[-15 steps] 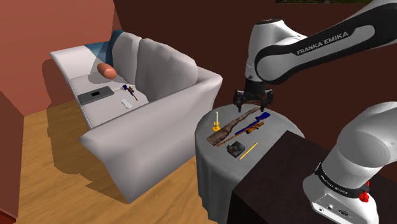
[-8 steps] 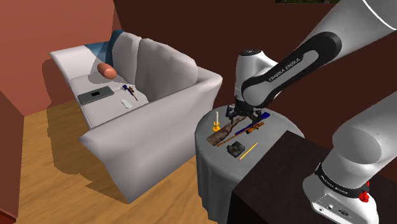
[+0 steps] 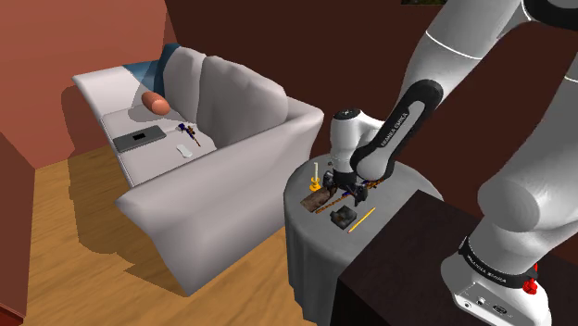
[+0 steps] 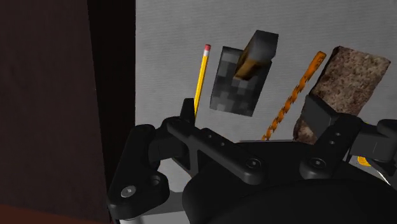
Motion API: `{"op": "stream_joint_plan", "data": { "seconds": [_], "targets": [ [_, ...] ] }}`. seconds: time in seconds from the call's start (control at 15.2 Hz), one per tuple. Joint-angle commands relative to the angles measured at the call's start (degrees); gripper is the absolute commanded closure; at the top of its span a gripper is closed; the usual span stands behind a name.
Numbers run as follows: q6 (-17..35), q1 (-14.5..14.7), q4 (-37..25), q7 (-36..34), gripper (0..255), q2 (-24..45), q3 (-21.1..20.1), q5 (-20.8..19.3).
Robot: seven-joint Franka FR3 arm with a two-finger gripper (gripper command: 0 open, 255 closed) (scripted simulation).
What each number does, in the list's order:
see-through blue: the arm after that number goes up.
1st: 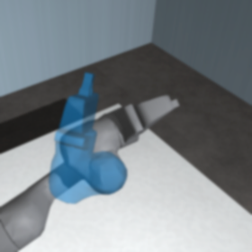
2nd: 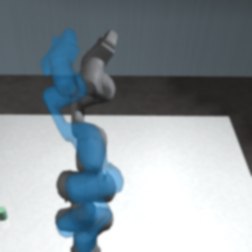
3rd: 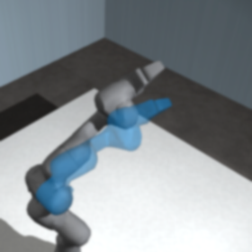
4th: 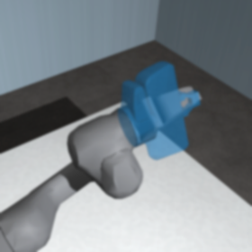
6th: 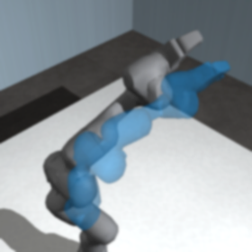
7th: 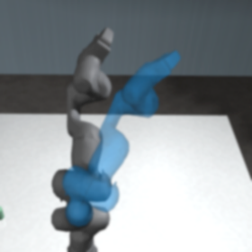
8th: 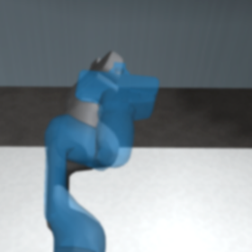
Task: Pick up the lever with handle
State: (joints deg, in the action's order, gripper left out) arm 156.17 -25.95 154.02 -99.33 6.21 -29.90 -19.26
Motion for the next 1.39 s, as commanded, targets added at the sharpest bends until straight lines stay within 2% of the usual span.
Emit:
{"op": "stream_joint_plan", "data": {
  "seconds": [0.0,0.07,0.59,0.73,0.79,1.32],
  "targets": [
    [1.86,1.69,-2.96,-11.64,0,6.82,3.83,-9.5],
    [2.71,3.7,-4.34,-15.93,0,9.64,6.57,-12.45],
    [7.23,10.15,-7.61,-24.2,0,17.82,14.91,-21.94],
    [7.24,10.19,-7.61,-24.17,0,17.82,14.95,-21.9],
    [7.3,10.25,-7.62,-24.25,255,17.89,15.03,-22.0],
    [7.24,10.14,-7.61,-24.11,255,17.81,14.96,-21.9]
  ]
}}
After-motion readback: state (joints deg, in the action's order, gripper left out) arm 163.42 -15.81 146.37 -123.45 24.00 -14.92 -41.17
